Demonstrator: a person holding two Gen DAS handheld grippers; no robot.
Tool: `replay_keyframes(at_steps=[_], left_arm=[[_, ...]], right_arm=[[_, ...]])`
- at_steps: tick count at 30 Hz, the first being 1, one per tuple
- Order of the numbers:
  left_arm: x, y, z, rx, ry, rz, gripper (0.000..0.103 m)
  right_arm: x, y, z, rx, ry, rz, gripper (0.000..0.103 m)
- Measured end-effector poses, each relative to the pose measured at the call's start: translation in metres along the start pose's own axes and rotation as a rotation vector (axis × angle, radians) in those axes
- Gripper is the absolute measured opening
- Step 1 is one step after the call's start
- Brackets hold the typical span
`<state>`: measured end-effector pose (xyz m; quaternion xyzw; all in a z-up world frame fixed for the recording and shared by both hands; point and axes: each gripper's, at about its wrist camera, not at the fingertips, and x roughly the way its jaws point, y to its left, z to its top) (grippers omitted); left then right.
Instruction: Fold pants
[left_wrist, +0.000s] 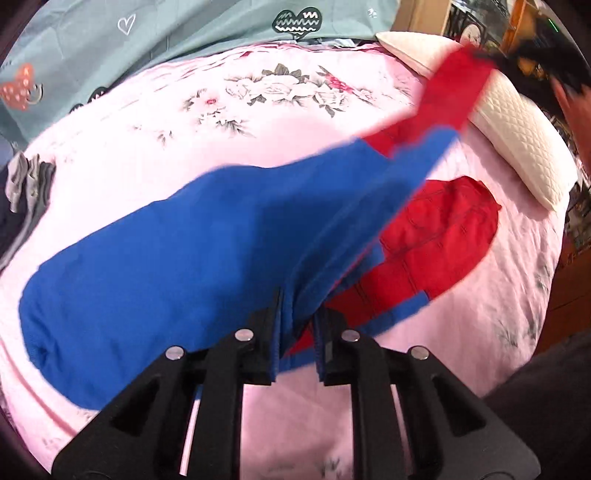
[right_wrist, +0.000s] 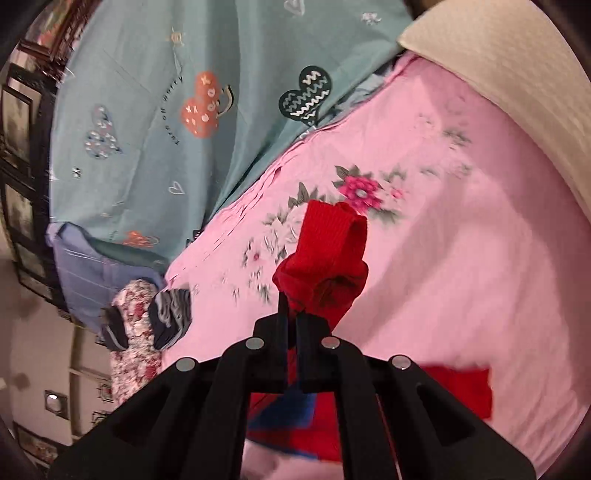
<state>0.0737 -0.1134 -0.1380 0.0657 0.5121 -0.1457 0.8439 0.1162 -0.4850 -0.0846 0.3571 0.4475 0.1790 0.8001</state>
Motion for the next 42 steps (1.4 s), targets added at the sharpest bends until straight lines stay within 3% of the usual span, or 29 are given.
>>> replay_keyframes(at_steps=[2, 6, 7, 10, 12, 13, 14, 18, 21, 22, 23, 24, 27, 29, 30, 33, 35, 38, 42], left_arm=[[0.000, -0.004, -0.004, 0.023, 0.021, 0.016, 0.014], [0.025, -0.020, -0.019, 0.102, 0.125, 0.048, 0.018], [0.034, -0.026, -0.023, 0.136, 0.160, 0.070, 0.020], [0.041, -0.033, -0.028, 0.180, 0.201, 0.115, 0.025], [0.033, -0.031, -0.024, 0.174, 0.199, 0.132, 0.042], [0.024, -0.030, -0.021, 0.169, 0.183, 0.150, 0.062], [0.016, -0.030, -0.021, 0.169, 0.164, 0.162, 0.068], [-0.009, -0.023, -0.010, 0.147, 0.108, 0.158, 0.069], [-0.007, -0.015, -0.001, 0.073, 0.073, 0.162, 0.071], [0.000, -0.013, 0.002, 0.051, 0.072, 0.164, 0.072], [0.009, -0.012, 0.002, 0.034, 0.075, 0.169, 0.072], [0.022, -0.009, 0.001, 0.017, 0.090, 0.190, 0.072], [0.056, 0.008, -0.003, -0.042, 0.169, 0.253, 0.072], [0.049, 0.015, -0.002, -0.089, 0.149, 0.252, 0.072], [0.036, 0.018, -0.003, -0.106, 0.111, 0.254, 0.073], [0.008, 0.031, -0.009, -0.127, 0.050, 0.325, 0.082], [-0.003, 0.047, -0.014, -0.153, 0.041, 0.356, 0.082], [-0.020, 0.086, -0.022, -0.209, 0.027, 0.420, 0.082], [-0.034, 0.153, -0.032, -0.273, 0.029, 0.476, 0.082]], right_arm=[[-0.010, -0.039, -0.038, 0.044, 0.035, -0.042, 0.003], [0.010, -0.119, -0.105, 0.208, 0.126, -0.149, 0.005], [0.014, -0.132, -0.115, 0.234, 0.154, -0.159, 0.015], [0.008, -0.144, -0.124, 0.253, 0.191, -0.182, 0.029], [-0.011, -0.133, -0.117, 0.235, 0.152, -0.184, 0.034], [-0.021, -0.123, -0.111, 0.211, 0.118, -0.176, 0.034], [-0.027, -0.114, -0.105, 0.176, 0.087, -0.174, 0.034], [-0.023, -0.062, -0.083, -0.051, 0.006, -0.168, 0.034], [0.017, -0.043, -0.083, -0.166, 0.078, -0.083, 0.034], [0.032, -0.046, -0.086, -0.190, 0.119, -0.104, 0.034], [0.053, -0.052, -0.090, -0.222, 0.166, -0.181, 0.034], [0.071, -0.062, -0.093, -0.253, 0.194, -0.261, 0.031], [0.086, -0.081, -0.087, -0.255, 0.192, -0.342, 0.000], [0.077, -0.063, -0.078, -0.222, 0.172, -0.332, 0.007], [0.070, -0.048, -0.075, -0.246, 0.151, -0.306, 0.022], [0.078, 0.015, -0.072, -0.374, 0.139, -0.169, 0.026], [0.107, 0.054, -0.076, -0.447, 0.193, -0.065, 0.026], [0.163, 0.105, -0.093, -0.581, 0.275, 0.010, 0.027], [0.244, 0.142, -0.112, -0.663, 0.407, 0.011, 0.029]])
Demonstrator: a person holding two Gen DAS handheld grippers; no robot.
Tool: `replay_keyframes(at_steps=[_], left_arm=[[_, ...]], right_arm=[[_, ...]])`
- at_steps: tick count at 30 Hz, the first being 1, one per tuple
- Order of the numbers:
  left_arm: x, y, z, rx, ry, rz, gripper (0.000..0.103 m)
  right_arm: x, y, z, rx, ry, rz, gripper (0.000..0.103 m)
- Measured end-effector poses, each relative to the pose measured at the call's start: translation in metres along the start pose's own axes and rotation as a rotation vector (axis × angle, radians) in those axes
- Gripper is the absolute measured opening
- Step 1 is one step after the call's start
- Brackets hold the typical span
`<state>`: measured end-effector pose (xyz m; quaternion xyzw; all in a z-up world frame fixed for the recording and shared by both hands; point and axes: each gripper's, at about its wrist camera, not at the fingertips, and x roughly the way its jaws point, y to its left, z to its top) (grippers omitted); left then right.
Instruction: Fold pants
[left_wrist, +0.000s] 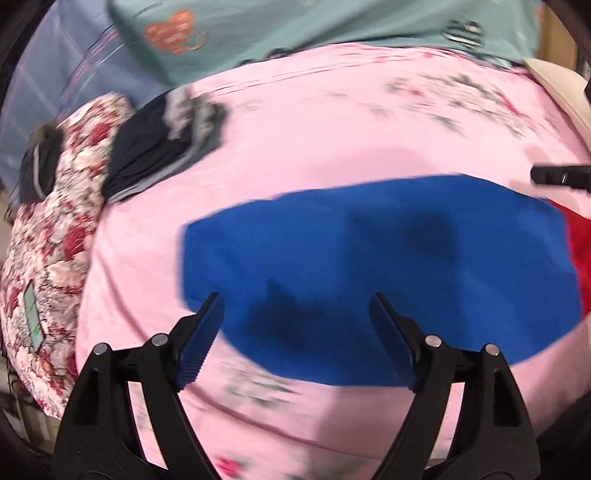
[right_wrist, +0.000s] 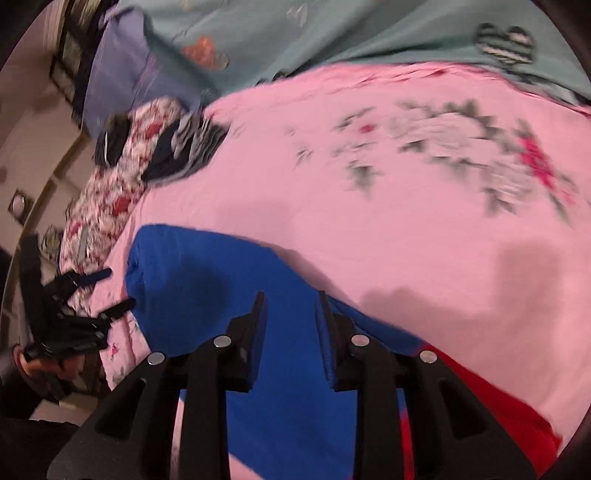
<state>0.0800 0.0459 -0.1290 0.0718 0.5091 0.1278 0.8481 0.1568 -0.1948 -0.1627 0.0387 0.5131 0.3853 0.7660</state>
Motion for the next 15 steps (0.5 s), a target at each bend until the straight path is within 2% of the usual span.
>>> replay_keyframes(at_steps=[1, 3, 4, 8, 9, 11, 13, 15], left_arm=[[0.005, 0.012, 0.002, -0.012, 0.004, 0.004, 0.082], [0.017, 0.039, 0.006, -0.041, 0.012, -0.008, 0.082], [0.023, 0.047, 0.009, -0.046, 0.013, -0.020, 0.082], [0.052, 0.064, 0.014, -0.028, 0.032, -0.061, 0.082], [0.060, 0.067, 0.014, -0.019, 0.040, -0.077, 0.082], [0.072, 0.069, 0.012, -0.006, 0.047, -0.106, 0.082], [0.077, 0.068, 0.011, -0.003, 0.046, -0.124, 0.083], [0.083, 0.070, 0.011, -0.010, 0.048, -0.133, 0.086]], right_arm=[[0.022, 0.003, 0.010, -0.010, 0.047, -0.020, 0.033], [0.049, 0.001, 0.022, -0.012, 0.121, -0.043, 0.033], [0.056, 0.001, 0.024, -0.007, 0.148, -0.026, 0.034], [0.048, 0.007, 0.026, -0.005, 0.248, 0.213, 0.035], [0.045, 0.009, 0.028, -0.008, 0.257, 0.244, 0.035], [0.035, 0.007, 0.037, -0.005, 0.218, 0.198, 0.036], [0.033, -0.004, 0.047, 0.035, 0.188, 0.142, 0.044], [0.044, -0.018, 0.057, 0.073, 0.226, 0.139, 0.044]])
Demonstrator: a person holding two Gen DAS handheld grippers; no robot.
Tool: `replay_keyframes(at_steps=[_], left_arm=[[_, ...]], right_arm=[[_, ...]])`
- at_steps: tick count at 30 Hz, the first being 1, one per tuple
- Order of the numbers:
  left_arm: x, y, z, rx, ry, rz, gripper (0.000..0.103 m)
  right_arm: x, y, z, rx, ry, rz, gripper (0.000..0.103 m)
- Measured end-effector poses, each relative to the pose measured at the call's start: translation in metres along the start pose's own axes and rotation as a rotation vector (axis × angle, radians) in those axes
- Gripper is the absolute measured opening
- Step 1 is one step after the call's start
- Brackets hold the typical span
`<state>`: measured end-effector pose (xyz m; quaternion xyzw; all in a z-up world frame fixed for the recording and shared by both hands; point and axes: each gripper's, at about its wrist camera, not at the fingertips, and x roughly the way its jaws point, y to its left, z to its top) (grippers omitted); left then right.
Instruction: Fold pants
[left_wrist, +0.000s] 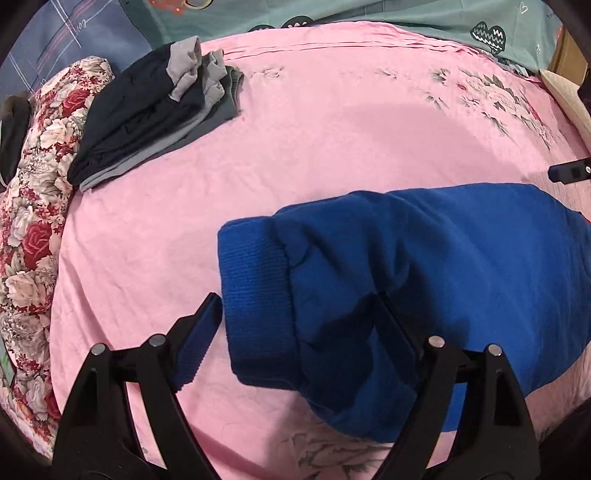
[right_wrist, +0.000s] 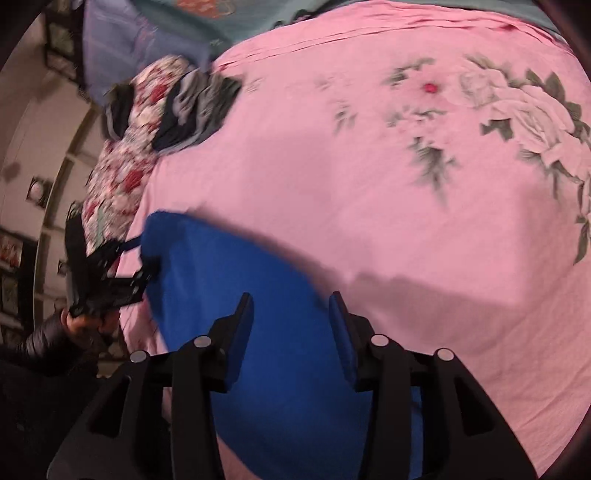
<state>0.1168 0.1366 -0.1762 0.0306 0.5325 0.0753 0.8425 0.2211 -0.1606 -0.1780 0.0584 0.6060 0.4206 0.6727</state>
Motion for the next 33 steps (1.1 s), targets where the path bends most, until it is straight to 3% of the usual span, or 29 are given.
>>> replay_keyframes(at_steps=[4, 8, 11, 15, 19, 21, 24, 29, 33], left_arm=[[0.009, 0.006, -0.002, -0.050, 0.021, -0.020, 0.092], [0.018, 0.010, -0.004, -0.109, 0.053, -0.034, 0.094], [0.022, 0.008, -0.003, -0.124, 0.072, -0.024, 0.094], [0.026, 0.006, 0.000, -0.133, 0.100, -0.012, 0.096], [0.028, 0.006, 0.001, -0.141, 0.124, -0.007, 0.098], [0.030, 0.006, 0.002, -0.139, 0.132, 0.001, 0.099], [0.031, 0.005, 0.003, -0.139, 0.142, 0.010, 0.100], [0.033, 0.005, 0.007, -0.139, 0.158, 0.020, 0.101], [0.034, 0.005, 0.010, -0.130, 0.164, 0.026, 0.101]], right_arm=[[0.028, -0.009, 0.010, -0.032, 0.173, 0.030, 0.044], [0.031, 0.006, 0.008, -0.124, 0.302, 0.217, 0.045], [0.029, 0.014, 0.010, -0.162, 0.354, 0.334, 0.045], [0.043, -0.008, 0.015, -0.134, 0.378, 0.295, 0.045], [0.056, -0.010, 0.007, -0.111, 0.440, 0.431, 0.046], [0.060, -0.008, 0.003, -0.129, 0.463, 0.459, 0.049], [0.069, -0.004, 0.006, -0.095, 0.432, 0.523, 0.053], [0.090, 0.002, 0.022, -0.010, 0.304, 0.624, 0.054], [0.081, -0.004, 0.035, 0.034, 0.107, 0.602, 0.054]])
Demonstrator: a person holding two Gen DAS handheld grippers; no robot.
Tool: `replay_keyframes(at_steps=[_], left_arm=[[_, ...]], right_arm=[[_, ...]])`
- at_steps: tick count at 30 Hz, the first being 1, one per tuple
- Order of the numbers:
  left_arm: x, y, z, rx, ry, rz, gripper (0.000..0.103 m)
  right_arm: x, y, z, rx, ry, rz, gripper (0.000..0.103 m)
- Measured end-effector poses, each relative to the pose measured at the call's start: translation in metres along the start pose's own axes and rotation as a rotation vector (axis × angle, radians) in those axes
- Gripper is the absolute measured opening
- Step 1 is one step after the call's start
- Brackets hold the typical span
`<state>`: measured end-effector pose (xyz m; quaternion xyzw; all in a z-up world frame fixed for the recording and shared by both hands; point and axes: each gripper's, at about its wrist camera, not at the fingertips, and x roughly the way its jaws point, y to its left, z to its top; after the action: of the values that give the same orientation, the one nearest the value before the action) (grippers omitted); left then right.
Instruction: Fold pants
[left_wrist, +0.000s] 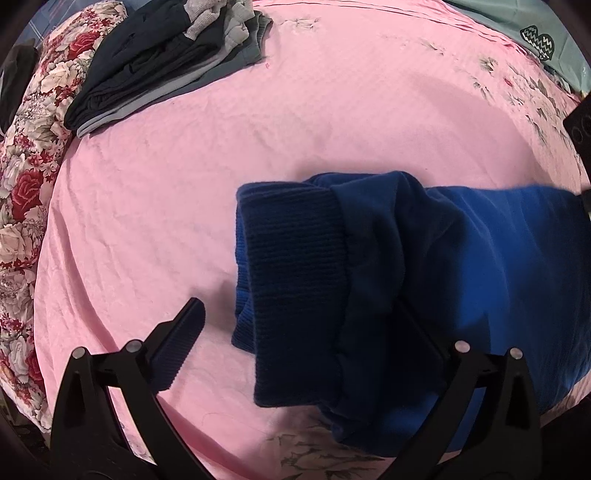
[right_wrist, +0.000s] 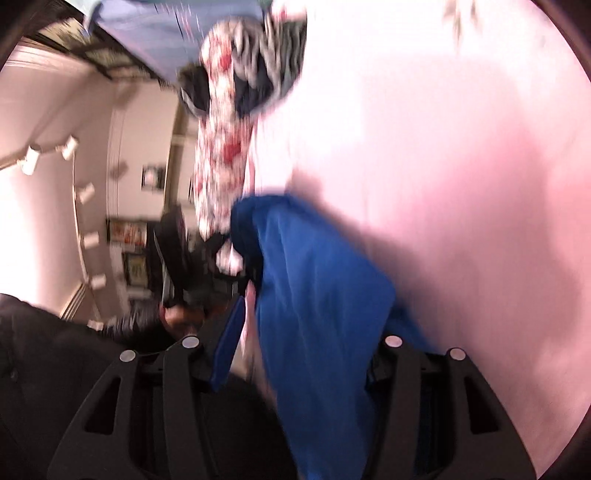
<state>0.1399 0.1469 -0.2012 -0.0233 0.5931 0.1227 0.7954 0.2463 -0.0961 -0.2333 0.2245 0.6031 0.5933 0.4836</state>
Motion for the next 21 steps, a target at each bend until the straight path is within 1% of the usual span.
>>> replay_keyframes(at_steps=[1, 3, 5, 6, 8, 9, 11, 13, 15, 16, 18, 19, 21], left_arm=[[0.000, 0.000, 0.001, 0.008, 0.000, 0.001, 0.101], [-0.003, -0.001, 0.003, 0.032, 0.002, 0.004, 0.101], [-0.010, -0.001, 0.006, 0.062, 0.003, 0.013, 0.100], [-0.019, -0.001, 0.009, 0.083, -0.012, 0.020, 0.100], [-0.037, 0.002, 0.014, 0.112, -0.066, 0.043, 0.100], [-0.049, 0.005, 0.018, 0.117, -0.105, 0.050, 0.100], [-0.058, 0.011, 0.025, 0.113, -0.152, 0.032, 0.100], [-0.049, 0.015, 0.029, 0.123, -0.168, 0.050, 0.100], [-0.024, 0.019, 0.031, 0.147, -0.151, 0.102, 0.098], [-0.012, 0.021, 0.032, 0.148, -0.139, 0.104, 0.098], [0.004, 0.025, 0.032, 0.136, -0.132, 0.088, 0.099], [0.007, 0.026, 0.034, 0.134, -0.140, 0.089, 0.100], [0.008, 0.026, 0.034, 0.153, -0.158, 0.094, 0.101]], right_arm=[[-0.010, -0.002, 0.003, 0.010, -0.066, -0.009, 0.053], [-0.018, -0.012, 0.007, 0.056, -0.123, -0.003, 0.052], [-0.019, -0.020, 0.009, 0.066, -0.139, -0.034, 0.048], [-0.018, -0.021, 0.010, 0.059, -0.144, -0.046, 0.043], [-0.018, -0.019, 0.010, 0.051, -0.154, -0.066, 0.042], [-0.016, -0.018, 0.011, 0.047, -0.154, -0.078, 0.042], [-0.012, -0.016, 0.011, 0.038, -0.152, -0.109, 0.041], [-0.015, -0.018, 0.009, 0.051, -0.155, -0.128, 0.040], [-0.018, -0.019, 0.010, 0.070, -0.162, -0.155, 0.040], [-0.022, -0.020, 0.009, 0.078, -0.163, -0.173, 0.040], [-0.026, -0.014, 0.007, 0.095, -0.165, -0.238, 0.041], [-0.032, -0.009, 0.004, 0.101, -0.185, -0.282, 0.042], [-0.054, 0.011, -0.007, 0.097, -0.263, -0.406, 0.044]])
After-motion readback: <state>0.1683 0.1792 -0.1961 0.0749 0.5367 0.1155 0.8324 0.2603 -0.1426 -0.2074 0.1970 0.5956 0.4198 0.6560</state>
